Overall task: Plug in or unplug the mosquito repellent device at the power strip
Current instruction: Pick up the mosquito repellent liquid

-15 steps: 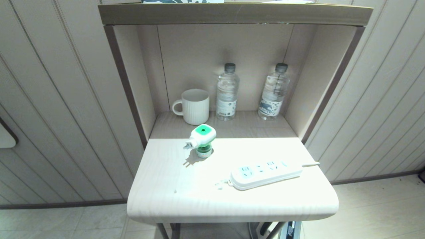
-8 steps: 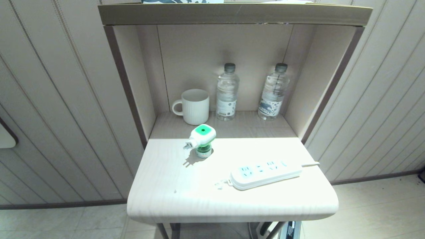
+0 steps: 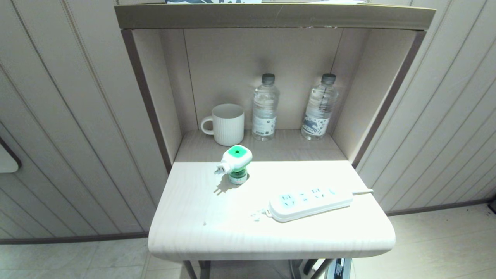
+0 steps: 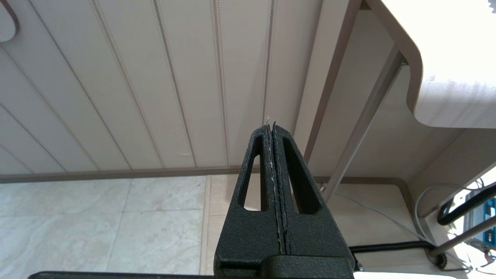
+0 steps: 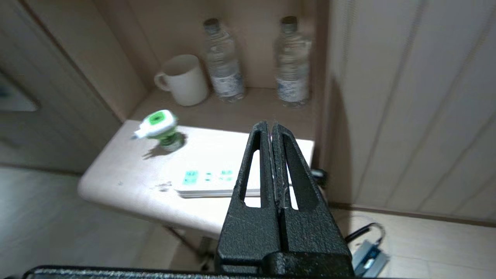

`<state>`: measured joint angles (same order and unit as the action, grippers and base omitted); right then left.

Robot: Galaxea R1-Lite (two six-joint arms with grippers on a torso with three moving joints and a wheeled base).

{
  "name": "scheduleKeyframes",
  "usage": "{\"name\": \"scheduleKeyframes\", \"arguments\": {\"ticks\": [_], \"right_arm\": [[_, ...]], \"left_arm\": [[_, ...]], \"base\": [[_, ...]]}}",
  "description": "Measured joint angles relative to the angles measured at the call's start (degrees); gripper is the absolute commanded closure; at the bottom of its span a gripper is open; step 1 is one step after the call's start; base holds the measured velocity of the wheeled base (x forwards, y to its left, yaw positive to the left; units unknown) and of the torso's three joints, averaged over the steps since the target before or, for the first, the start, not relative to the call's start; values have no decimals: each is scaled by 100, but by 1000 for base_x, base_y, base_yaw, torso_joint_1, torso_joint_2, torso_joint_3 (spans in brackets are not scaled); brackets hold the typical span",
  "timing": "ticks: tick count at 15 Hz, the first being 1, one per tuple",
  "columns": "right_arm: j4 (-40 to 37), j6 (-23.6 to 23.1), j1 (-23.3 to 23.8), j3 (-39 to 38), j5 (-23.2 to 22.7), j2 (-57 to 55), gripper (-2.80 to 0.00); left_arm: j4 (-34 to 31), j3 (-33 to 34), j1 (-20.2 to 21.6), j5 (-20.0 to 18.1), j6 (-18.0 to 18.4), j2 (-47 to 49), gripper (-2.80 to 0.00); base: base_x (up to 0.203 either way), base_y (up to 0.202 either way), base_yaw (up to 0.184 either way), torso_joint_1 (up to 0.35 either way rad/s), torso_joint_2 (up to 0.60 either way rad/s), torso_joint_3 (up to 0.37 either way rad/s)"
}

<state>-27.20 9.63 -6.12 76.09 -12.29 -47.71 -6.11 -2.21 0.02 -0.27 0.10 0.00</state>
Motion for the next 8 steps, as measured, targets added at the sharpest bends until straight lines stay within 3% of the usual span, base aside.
{"name": "scheduleKeyframes", "arguments": {"ticks": [4, 8], "right_arm": [[-1841, 585, -1339, 2180, 48, -2110, 0], [-3057, 863, -2535, 3261, 238, -4109, 0]], "left_arm": [[-1, 1, 0, 2, 0, 0, 0], [0, 1, 0, 1, -1, 0, 0]], "base": [[0, 0, 0, 0, 0, 0], [0, 0, 0, 0, 0, 0]]}}
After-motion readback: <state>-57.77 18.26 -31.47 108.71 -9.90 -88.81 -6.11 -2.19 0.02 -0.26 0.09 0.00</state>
